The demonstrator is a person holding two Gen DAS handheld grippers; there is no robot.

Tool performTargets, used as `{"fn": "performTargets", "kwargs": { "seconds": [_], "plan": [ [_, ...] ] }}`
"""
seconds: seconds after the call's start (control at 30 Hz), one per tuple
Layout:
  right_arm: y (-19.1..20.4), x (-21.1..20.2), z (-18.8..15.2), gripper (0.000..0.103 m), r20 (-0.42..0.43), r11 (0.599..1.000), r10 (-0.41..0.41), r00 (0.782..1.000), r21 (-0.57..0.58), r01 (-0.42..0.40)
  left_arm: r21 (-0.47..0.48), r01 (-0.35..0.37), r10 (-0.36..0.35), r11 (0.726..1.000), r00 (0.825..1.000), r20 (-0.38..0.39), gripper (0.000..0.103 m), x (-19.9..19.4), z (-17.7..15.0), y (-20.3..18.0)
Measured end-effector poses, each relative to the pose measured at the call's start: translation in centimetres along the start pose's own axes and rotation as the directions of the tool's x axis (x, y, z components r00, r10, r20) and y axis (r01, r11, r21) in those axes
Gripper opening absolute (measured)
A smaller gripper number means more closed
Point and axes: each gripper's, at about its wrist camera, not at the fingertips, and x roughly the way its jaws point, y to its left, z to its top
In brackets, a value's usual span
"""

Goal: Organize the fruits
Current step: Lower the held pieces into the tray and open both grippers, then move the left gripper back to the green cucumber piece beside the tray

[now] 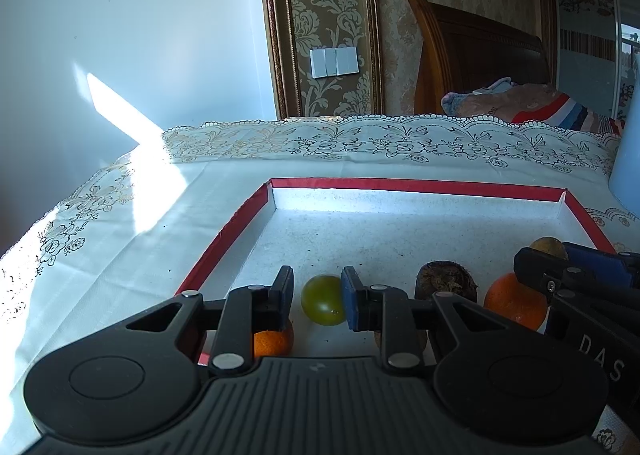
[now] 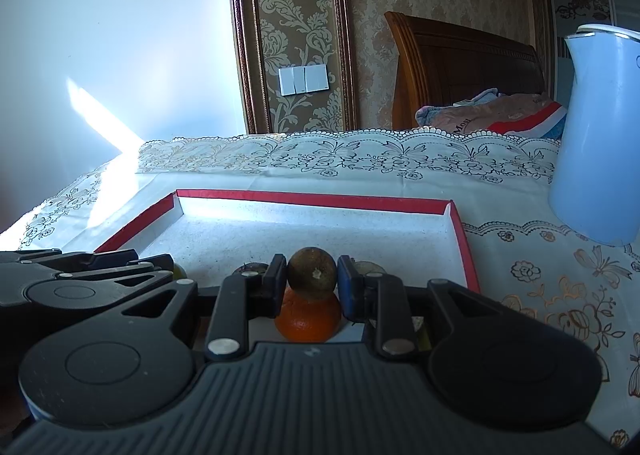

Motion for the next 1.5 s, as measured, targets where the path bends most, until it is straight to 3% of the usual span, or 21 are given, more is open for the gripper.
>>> {"fn": "performTargets", "kwargs": {
  "seconds": [0.5, 0.63, 0.9, 0.97, 1.0, 1.03, 1.07, 1.1, 1.5],
  "plan": [
    [-0.2, 0.3, -0.2, 0.027, -0.006, 1.000, -0.014, 1.000, 0.008, 0.014, 0.007, -0.003, 0.003, 1.000, 1.000, -0.001, 0.026, 0.0, 0.0, -0.2],
    [-0.3, 0.0, -0.1, 0.043, 0.021, 1.000, -0.030, 0.999, 0.008, 0.029, 0.006, 0.000, 0.000, 1.000, 1.000, -0.011, 0.026, 0.1, 0.0, -0.1],
    [-0.4, -0.3, -0.1, 0.043, 0.031, 0.999, -0.032, 0.999, 0.014, 0.031, 0.005, 0.004, -0.003, 1.000, 1.000, -0.017, 0.027, 0.2, -0.1, -0.1],
    [-0.5, -0.3, -0.1, 0.043, 0.032, 0.999, -0.032, 0.999, 0.019, 0.031, 0.006, 0.003, -0.003, 1.000, 1.000, -0.021, 0.035, 0.2, -0.1, -0.2],
    [-0.5, -0.4, -0.1, 0.043, 0.034, 0.999, -0.033, 0.999, 0.020, 0.032, 0.006, 0.007, -0.007, 1.000, 1.000, -0.019, 0.052, 0.2, -0.1, -0.1],
    [-0.5, -0.5, -0.1, 0.043, 0.035, 0.999, -0.033, 0.999, 0.021, 0.032, 0.006, 0.015, -0.015, 1.000, 1.000, -0.009, 0.062, 0.0, -0.1, -0.2],
    [-0.5, -0.5, -0.1, 0.043, 0.037, 0.999, -0.033, 0.999, 0.021, 0.033, 0.005, 0.003, -0.003, 1.000, 1.000, 0.007, 0.080, -0.3, -0.1, -0.3],
    [-0.6, -0.6, -0.1, 0.043, 0.040, 0.999, -0.034, 0.999, 0.021, 0.034, 0.003, -0.016, 0.016, 1.000, 1.000, 0.027, 0.085, -0.6, -0.1, -0.3],
    [-0.8, -1.1, -0.2, 0.043, 0.054, 0.998, -0.041, 0.998, 0.041, 0.039, -0.009, -0.016, 0.016, 1.000, 0.999, 0.034, 0.086, -1.4, 0.0, 0.2]
  ]
}}
